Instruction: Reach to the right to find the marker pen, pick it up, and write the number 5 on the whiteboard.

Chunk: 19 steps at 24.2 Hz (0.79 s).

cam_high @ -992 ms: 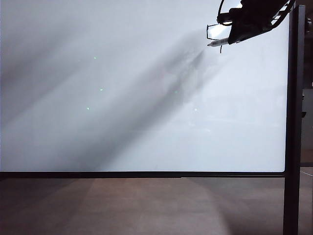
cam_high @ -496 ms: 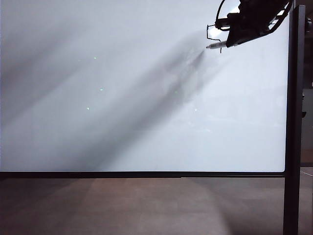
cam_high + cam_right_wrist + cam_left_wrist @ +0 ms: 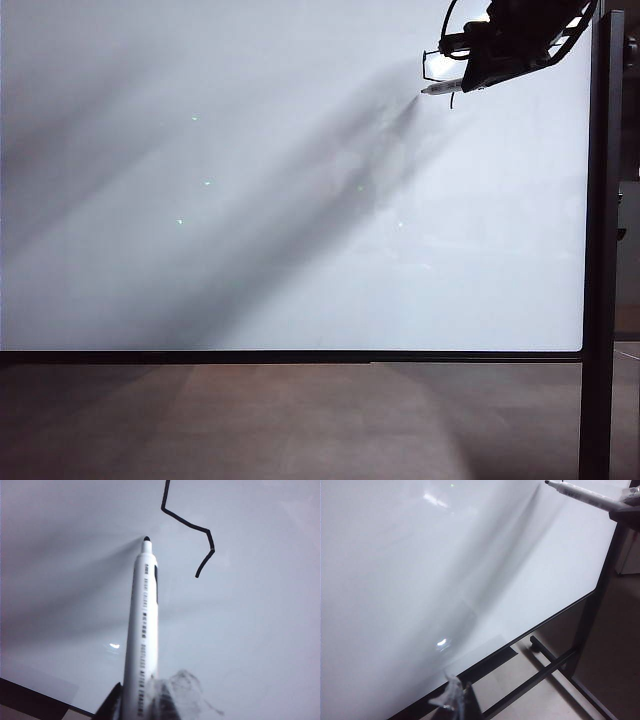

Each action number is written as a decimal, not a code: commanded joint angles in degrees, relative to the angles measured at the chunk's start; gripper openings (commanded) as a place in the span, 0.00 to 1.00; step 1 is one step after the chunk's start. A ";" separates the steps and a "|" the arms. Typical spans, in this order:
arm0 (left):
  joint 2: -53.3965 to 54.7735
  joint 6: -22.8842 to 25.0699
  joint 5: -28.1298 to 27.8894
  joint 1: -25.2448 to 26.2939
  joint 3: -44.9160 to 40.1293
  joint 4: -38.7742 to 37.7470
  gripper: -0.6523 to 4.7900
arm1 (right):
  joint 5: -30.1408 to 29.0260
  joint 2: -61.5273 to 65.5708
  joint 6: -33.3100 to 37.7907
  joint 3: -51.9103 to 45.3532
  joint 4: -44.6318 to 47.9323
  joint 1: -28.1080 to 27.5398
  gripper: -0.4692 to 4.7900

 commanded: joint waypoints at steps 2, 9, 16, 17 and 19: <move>-0.22 0.00 -0.15 0.04 0.22 0.46 0.11 | 0.02 -0.26 -0.13 0.26 -0.87 -0.02 0.08; -0.17 0.02 -0.15 0.04 0.22 0.50 0.11 | 0.09 0.96 -0.20 0.22 -0.22 -0.11 0.08; -0.17 0.00 -0.13 0.04 0.22 0.39 0.11 | 0.13 1.18 -0.20 0.22 0.22 -0.11 0.08; -0.17 0.02 -0.15 0.04 0.22 0.42 0.11 | 0.24 1.18 -0.20 0.22 0.31 -0.11 0.08; -0.17 0.00 -0.13 0.04 0.22 0.42 0.11 | 0.24 1.18 -0.22 0.22 0.76 -0.15 0.08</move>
